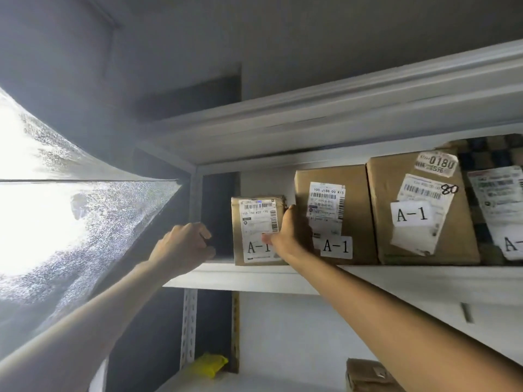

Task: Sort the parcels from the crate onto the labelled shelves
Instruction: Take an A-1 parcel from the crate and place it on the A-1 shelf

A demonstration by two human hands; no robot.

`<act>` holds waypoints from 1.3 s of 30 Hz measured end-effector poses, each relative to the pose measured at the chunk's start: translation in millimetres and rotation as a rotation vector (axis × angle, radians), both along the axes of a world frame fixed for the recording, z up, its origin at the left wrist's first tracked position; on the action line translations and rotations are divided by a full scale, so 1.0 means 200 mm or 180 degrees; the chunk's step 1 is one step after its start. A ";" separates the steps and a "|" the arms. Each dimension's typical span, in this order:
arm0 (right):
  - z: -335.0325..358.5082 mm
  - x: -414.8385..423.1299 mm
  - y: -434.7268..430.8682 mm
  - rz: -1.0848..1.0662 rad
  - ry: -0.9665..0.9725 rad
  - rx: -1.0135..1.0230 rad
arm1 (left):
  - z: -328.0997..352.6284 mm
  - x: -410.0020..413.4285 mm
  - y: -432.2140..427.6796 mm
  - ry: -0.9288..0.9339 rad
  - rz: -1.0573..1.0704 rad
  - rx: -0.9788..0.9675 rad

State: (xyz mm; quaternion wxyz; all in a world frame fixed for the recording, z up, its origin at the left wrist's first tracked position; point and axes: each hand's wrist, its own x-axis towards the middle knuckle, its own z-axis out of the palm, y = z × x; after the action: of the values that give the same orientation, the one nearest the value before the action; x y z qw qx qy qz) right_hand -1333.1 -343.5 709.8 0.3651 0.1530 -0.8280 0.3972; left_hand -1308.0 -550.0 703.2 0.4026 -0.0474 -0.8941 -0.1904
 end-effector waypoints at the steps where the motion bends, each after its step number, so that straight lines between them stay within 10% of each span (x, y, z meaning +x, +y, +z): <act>1: 0.00 0.00 -0.01 -0.0025 -0.0054 0.0038 | 0.00 -0.02 0.01 -0.0018 -0.0068 0.0025; 11: 0.06 -0.01 -0.05 -0.1671 0.1530 0.1564 | 0.00 -0.17 0.09 -0.0099 -0.0618 0.0107; 23: 0.20 0.01 0.24 -0.1814 0.1772 0.0662 | -0.02 -0.36 0.25 -0.0482 -0.1626 0.0580; 39: -0.19 0.12 -0.10 0.0987 0.1394 0.1940 | -0.21 0.48 0.17 -0.0245 0.1013 0.0242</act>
State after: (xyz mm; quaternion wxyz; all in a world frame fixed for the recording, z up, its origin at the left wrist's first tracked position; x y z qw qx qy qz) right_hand -1309.9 -364.2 671.3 0.4065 0.4583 -0.7775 0.1420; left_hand -1212.6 -515.0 660.2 0.3947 0.1173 -0.8972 -0.1596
